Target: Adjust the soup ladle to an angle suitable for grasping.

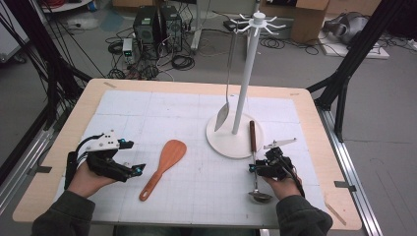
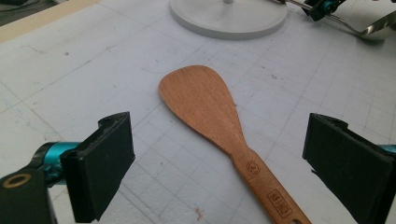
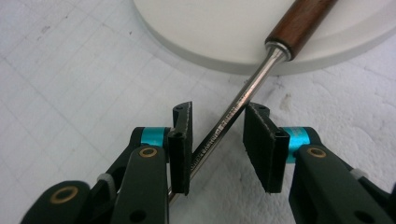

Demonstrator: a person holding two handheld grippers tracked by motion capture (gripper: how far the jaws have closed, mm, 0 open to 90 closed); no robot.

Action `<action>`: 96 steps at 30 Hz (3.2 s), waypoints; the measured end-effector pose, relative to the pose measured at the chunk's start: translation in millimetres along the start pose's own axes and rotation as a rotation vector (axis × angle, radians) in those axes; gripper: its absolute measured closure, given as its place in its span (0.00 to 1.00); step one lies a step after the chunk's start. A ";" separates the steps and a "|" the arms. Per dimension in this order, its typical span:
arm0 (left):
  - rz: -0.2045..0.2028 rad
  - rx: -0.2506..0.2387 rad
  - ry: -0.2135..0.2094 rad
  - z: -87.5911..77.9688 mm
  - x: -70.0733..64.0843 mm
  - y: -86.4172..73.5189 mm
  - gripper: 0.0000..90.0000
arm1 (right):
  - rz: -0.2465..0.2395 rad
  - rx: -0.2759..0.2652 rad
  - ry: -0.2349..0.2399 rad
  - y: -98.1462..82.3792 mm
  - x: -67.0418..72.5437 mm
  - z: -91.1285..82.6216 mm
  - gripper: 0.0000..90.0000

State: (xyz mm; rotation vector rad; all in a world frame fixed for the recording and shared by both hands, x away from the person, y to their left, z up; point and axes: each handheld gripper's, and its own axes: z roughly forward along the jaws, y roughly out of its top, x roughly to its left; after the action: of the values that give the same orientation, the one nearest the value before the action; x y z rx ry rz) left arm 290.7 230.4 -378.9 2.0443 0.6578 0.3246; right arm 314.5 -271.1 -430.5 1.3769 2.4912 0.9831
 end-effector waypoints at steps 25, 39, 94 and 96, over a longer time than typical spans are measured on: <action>0.005 0.001 0.002 0.9 0.1 0.2 0.10 | -0.016 0.038 0.035 -11.3 -9.2 -12.6 0.76; 0.002 0.002 0.002 1.4 0.7 0.0 0.10 | -0.015 0.029 0.002 2.8 -11.2 -2.4 0.75; 0.005 -0.001 0.001 2.1 -0.1 0.5 0.10 | -0.033 0.082 0.105 -5.2 -11.0 -9.6 0.85; 0.004 -0.001 0.001 2.1 0.0 0.4 0.10 | -0.025 0.081 0.111 -5.4 -11.1 -9.6 0.86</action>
State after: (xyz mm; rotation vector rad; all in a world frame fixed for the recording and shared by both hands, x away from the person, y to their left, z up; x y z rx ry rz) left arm 291.7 228.7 -379.7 2.0453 0.6537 0.3286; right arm 313.2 -286.5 -428.4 1.3457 2.6497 0.9897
